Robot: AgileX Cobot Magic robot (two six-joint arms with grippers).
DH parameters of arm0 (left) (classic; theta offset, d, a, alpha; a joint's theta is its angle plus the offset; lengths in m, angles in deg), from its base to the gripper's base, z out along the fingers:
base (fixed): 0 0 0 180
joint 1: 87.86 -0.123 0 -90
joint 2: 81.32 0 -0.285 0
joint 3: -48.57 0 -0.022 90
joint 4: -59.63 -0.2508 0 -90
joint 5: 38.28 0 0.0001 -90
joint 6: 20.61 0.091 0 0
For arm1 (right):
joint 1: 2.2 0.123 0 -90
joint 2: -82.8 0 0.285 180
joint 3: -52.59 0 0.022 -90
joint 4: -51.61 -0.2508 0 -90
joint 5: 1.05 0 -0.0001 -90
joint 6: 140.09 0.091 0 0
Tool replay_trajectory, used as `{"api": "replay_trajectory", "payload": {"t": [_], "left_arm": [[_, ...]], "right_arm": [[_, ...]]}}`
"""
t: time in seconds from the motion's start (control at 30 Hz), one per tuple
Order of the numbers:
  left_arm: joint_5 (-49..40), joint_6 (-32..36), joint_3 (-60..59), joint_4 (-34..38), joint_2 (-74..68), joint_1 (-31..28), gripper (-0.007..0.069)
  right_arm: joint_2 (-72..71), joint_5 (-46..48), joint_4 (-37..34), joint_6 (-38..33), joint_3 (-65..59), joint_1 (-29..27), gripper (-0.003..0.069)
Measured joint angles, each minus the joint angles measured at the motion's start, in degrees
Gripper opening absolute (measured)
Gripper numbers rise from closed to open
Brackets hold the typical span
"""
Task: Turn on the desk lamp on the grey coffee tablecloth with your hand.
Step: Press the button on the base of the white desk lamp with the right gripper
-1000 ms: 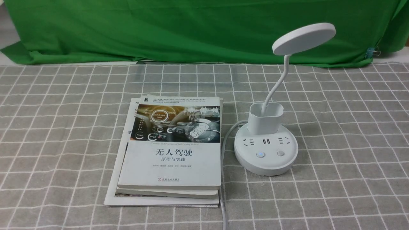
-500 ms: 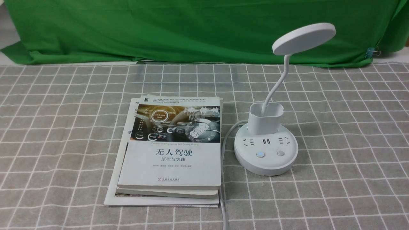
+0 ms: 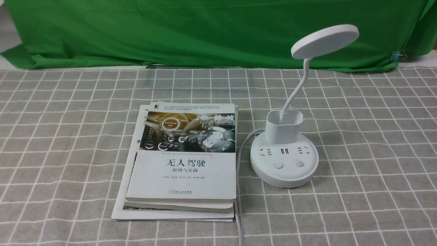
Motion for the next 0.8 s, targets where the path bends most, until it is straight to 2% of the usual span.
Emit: {"api": "replay_trajectory", "payload": {"t": [0.07, 0.13, 0.2, 0.23, 0.4, 0.5, 0.6, 0.7, 0.8], "left_arm": [[0.0, 0.0, 0.0, 0.0, 0.0, 0.0, 0.0019], [0.0, 0.0, 0.0, 0.0, 0.0, 0.0, 0.0019], [0.0, 0.0, 0.0, 0.0, 0.0, 0.0, 0.0019], [0.0, 0.0, 0.0, 0.0, 0.0, 0.0, 0.0019], [0.0, 0.0, 0.0, 0.0, 0.0, 0.0, 0.0019], [0.0, 0.0, 0.0, 0.0, 0.0, 0.0, 0.0019], [0.0, 0.0, 0.0, 0.0, 0.0, 0.0, 0.0019], [0.0, 0.0, 0.0, 0.0, 0.0, 0.0, 0.0019], [0.0, 0.0, 0.0, 0.0, 0.0, 0.0, 0.0019]], "right_arm": [[0.0, -1.8, -2.8, 4.4, 0.0, 0.0, 0.0241], [0.0, -5.9, -5.4, 13.1, 0.0, 0.0, 0.0241], [0.0, -7.5, -5.8, 16.9, 0.0, 0.0, 0.0241], [0.0, -9.9, -6.2, 21.8, 0.0, 0.0, 0.0242], [0.0, -14.0, -6.6, 27.5, 0.0, 0.1, 0.0218], [0.1, -11.0, -6.7, 26.9, 0.3, 1.1, 0.0150], [4.4, -2.3, -6.6, 21.1, 5.7, 3.4, 0.0053], [9.9, 4.0, -6.4, 16.7, 11.5, 4.9, 0.0036], [22.8, 18.4, -4.7, 9.0, 23.1, 7.1, 0.0035]]}}
